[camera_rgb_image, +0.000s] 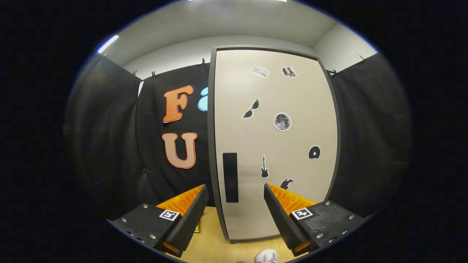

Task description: Open the shoe cabinet door, grab the shoes and put them into the shoe cabinet, then close the shoe cabinet door.

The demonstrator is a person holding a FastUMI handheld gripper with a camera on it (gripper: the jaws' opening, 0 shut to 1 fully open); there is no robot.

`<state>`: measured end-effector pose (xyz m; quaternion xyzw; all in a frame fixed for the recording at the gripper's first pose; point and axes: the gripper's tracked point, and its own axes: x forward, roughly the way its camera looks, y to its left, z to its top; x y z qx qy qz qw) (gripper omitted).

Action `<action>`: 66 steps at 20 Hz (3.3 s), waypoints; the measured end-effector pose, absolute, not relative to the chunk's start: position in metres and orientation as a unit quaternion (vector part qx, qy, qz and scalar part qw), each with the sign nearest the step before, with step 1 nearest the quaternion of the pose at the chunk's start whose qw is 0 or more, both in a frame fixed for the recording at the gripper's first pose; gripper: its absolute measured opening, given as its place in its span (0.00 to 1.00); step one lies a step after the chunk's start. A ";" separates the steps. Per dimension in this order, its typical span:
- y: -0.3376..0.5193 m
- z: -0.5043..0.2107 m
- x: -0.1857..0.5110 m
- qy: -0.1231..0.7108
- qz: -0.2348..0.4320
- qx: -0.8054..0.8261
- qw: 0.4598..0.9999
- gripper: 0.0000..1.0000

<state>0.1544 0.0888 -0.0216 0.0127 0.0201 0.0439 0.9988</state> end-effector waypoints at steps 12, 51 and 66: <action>0.106 -0.044 0.233 0.043 0.037 0.010 0.998 0.96; 0.058 -0.037 0.158 0.034 0.051 0.058 0.996 0.30; -0.018 -0.036 0.110 0.028 -0.025 0.043 0.998 0.30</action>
